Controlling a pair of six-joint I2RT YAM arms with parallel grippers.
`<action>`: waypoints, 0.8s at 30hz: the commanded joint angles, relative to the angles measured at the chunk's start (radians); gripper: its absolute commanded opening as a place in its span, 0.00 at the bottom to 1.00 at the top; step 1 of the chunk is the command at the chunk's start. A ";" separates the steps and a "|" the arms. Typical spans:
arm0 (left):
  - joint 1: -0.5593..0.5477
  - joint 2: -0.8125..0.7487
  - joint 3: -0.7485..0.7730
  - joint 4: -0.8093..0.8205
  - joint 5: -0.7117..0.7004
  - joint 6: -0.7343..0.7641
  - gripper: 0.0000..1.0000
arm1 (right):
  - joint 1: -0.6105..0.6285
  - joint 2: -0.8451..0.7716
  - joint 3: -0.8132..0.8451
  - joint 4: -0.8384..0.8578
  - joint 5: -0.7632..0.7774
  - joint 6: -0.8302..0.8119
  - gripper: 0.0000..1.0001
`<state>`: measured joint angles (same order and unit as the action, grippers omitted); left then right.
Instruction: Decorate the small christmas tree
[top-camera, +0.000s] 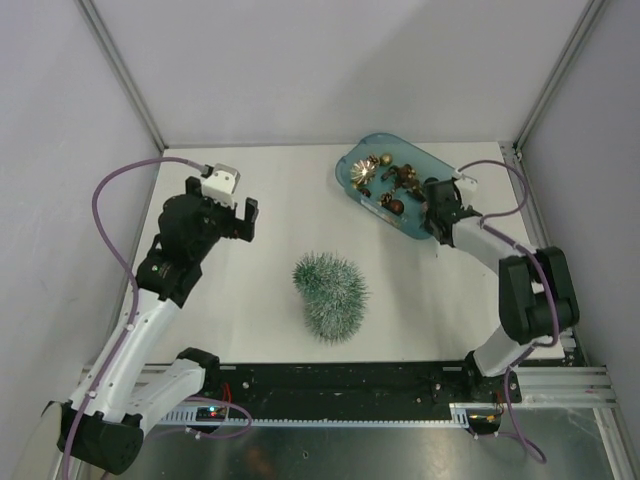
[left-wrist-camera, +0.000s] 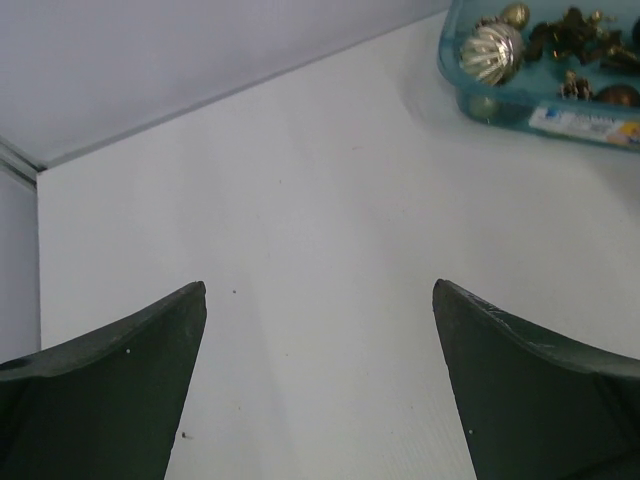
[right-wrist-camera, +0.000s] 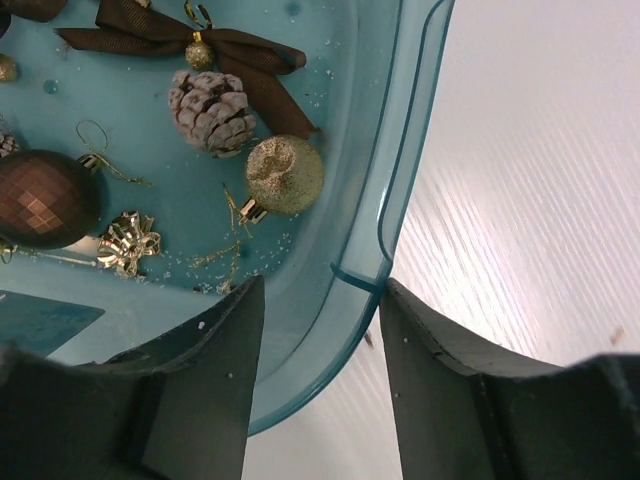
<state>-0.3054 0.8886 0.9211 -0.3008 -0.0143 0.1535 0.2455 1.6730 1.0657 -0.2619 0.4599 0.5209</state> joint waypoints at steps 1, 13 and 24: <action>0.008 -0.006 0.072 -0.012 -0.012 -0.007 1.00 | 0.057 -0.175 -0.156 -0.045 0.025 0.086 0.52; 0.008 -0.040 0.100 -0.053 0.005 0.019 1.00 | 0.349 -0.798 -0.454 -0.454 0.122 0.386 0.54; 0.007 0.001 0.158 -0.143 0.052 -0.008 1.00 | 0.236 -0.757 -0.202 -0.243 0.047 0.068 0.60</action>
<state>-0.3046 0.8692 1.0054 -0.4057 0.0296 0.1574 0.5846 0.8066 0.6865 -0.7143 0.5350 0.7967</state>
